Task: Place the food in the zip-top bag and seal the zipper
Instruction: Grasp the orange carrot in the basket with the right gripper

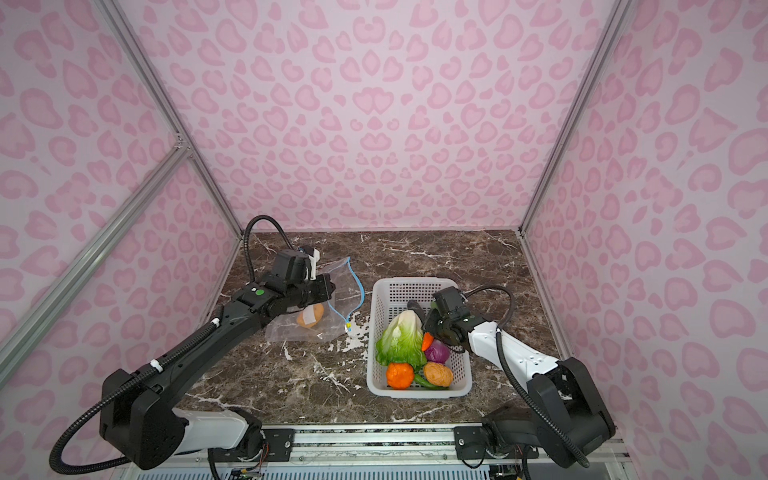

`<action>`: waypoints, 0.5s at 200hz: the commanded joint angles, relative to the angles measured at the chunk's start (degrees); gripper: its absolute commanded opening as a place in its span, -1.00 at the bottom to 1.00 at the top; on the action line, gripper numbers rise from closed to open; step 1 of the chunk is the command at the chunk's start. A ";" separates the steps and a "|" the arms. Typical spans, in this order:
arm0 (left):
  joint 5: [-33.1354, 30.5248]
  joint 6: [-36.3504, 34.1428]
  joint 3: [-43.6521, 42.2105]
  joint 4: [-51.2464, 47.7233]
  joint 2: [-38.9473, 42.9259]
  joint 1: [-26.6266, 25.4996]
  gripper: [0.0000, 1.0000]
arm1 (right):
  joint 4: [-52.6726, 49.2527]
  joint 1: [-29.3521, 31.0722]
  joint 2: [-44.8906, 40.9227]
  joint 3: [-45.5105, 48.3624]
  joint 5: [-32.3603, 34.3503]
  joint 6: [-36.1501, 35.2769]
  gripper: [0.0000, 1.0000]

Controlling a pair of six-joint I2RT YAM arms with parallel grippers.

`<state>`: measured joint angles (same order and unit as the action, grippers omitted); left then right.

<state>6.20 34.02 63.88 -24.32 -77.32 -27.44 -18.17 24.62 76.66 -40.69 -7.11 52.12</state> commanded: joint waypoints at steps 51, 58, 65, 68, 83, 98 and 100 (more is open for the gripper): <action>-0.22 -0.27 -0.15 0.94 1.32 0.11 -0.95 | 0.47 0.20 -0.22 0.34 1.71 -0.25 -0.39; -0.22 -0.27 -0.13 0.94 1.30 0.11 -0.95 | 0.57 0.24 -0.48 0.33 1.80 -0.35 -0.46; -0.30 -0.27 -0.17 0.95 1.38 0.11 -0.96 | 0.51 0.18 -0.67 0.13 1.91 -0.51 -0.50; -0.26 -0.27 -0.19 0.94 1.37 0.11 -0.95 | 0.52 0.19 -0.78 0.15 1.97 -0.65 -0.51; -0.30 -0.27 -0.16 0.94 1.35 0.11 -0.95 | 0.19 0.21 -1.51 -0.48 2.36 -1.33 -0.55; -0.33 -0.27 -0.23 0.94 1.24 0.11 -0.95 | -0.44 0.25 -2.25 -1.33 3.00 -2.44 -0.60; -0.38 -0.27 -0.24 0.94 1.17 0.11 -0.95 | -0.56 0.25 -2.38 -1.44 3.10 -2.56 -0.60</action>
<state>6.11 34.00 63.83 -24.32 -76.40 -27.44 -18.39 24.80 75.20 -41.06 -5.96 51.51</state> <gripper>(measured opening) 0.034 0.258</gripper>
